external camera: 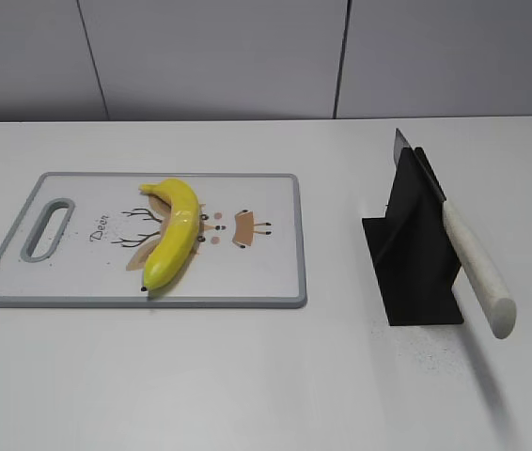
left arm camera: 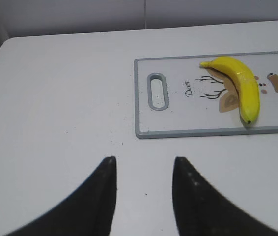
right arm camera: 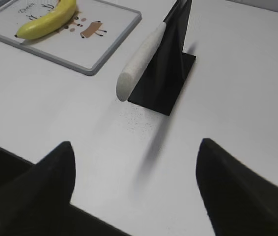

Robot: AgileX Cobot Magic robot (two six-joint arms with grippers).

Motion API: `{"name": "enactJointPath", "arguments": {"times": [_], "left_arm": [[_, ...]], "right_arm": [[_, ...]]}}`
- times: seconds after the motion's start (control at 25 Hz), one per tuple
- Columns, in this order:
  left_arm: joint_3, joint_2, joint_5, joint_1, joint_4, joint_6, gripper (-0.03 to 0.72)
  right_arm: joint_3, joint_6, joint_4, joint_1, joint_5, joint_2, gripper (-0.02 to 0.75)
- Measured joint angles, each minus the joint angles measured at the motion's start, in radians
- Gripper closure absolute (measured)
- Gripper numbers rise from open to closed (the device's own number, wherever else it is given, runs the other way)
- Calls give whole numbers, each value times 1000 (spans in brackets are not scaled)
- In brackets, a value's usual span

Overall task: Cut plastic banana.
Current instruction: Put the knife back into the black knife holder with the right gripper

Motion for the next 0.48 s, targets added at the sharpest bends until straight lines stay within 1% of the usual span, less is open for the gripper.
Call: {"name": "enactJointPath", "arguments": {"times": [0.28, 0.48], "left_arm": [[0, 0, 0, 0, -1, 0, 327], [0, -1, 0, 0, -2, 0, 358]], "right_arm": [[32, -25, -22, 0, -44, -13, 146], [32, -29, -23, 0, -52, -13, 146]]}}
